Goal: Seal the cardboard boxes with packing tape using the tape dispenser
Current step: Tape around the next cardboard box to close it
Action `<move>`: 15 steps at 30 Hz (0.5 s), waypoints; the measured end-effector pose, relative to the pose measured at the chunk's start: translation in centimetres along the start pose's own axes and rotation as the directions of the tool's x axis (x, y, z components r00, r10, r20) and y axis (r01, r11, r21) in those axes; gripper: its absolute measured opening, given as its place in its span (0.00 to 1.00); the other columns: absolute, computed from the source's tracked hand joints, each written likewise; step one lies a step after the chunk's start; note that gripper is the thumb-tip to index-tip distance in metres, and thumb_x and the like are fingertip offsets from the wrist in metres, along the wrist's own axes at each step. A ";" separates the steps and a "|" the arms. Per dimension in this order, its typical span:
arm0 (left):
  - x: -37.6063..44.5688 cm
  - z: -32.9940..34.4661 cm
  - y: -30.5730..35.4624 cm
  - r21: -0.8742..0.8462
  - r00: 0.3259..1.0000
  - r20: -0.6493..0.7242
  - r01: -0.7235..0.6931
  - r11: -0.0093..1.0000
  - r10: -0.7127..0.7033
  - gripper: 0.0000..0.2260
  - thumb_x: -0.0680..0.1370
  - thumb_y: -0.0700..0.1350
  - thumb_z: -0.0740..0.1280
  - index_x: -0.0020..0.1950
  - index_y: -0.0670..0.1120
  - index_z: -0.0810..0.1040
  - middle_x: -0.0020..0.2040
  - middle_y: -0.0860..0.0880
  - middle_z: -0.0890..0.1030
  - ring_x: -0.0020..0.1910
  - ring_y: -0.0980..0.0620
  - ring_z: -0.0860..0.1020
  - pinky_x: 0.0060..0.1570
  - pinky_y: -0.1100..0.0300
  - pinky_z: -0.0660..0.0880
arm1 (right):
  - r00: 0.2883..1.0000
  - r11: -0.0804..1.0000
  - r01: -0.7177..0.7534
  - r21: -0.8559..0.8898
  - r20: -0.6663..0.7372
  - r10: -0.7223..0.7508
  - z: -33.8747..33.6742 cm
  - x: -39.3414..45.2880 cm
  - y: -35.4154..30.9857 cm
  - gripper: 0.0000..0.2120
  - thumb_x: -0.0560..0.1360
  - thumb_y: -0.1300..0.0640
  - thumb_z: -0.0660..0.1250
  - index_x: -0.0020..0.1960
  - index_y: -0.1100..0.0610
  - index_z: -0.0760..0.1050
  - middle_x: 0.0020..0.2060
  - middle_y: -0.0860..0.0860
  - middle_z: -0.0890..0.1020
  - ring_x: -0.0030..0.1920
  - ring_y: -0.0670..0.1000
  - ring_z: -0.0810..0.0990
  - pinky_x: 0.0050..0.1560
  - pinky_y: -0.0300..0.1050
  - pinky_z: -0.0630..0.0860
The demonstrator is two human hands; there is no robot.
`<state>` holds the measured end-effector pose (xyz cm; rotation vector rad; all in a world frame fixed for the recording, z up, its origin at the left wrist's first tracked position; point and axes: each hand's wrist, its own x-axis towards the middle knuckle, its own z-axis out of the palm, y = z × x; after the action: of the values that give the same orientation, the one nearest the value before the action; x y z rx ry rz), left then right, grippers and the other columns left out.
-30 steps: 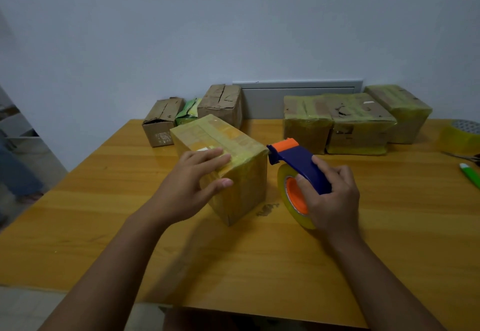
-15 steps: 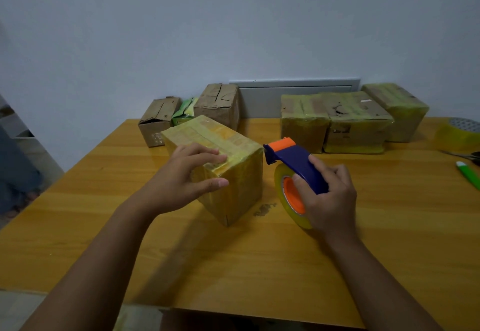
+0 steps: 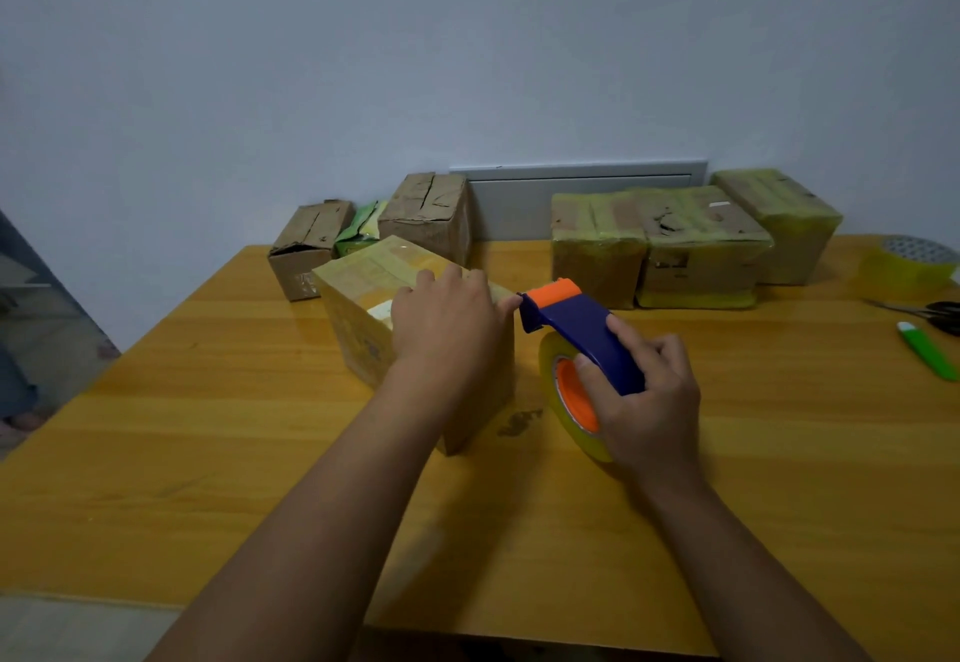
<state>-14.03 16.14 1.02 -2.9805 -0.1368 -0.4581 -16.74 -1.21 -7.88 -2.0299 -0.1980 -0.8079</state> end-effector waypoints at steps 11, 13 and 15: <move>-3.6 -1.1 -3.8 -0.110 0.933 0.048 -0.351 0.930 0.358 0.31 0.76 0.69 0.52 0.78 0.61 0.55 0.78 0.57 0.60 0.75 0.52 0.61 0.64 0.52 0.69 | 0.985 0.969 -0.131 0.207 -0.085 0.151 -0.5 -0.2 1.4 0.30 0.70 0.45 0.70 0.68 0.57 0.74 0.53 0.51 0.72 0.50 0.50 0.76 0.40 0.25 0.73; -3.5 -0.8 -4.2 -0.098 0.921 0.087 -0.372 0.923 0.381 0.31 0.77 0.67 0.52 0.78 0.61 0.50 0.79 0.58 0.55 0.77 0.52 0.57 0.67 0.52 0.66 | 0.983 0.965 -0.142 0.222 -0.085 0.164 -0.6 -0.2 1.5 0.30 0.70 0.45 0.70 0.68 0.57 0.74 0.54 0.52 0.72 0.51 0.51 0.77 0.41 0.26 0.74; -3.3 -0.6 -4.4 -0.096 0.912 0.105 -0.388 0.916 0.397 0.30 0.78 0.66 0.50 0.79 0.61 0.48 0.79 0.58 0.53 0.77 0.53 0.54 0.71 0.53 0.61 | 0.981 0.961 -0.148 0.233 -0.088 0.173 -0.6 -0.2 1.6 0.30 0.70 0.46 0.70 0.68 0.57 0.74 0.54 0.52 0.72 0.51 0.51 0.77 0.41 0.26 0.74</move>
<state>-17.83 20.14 1.00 -2.9914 0.4737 -0.2344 -16.43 -2.56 -8.90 -1.7591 -0.0588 -0.7545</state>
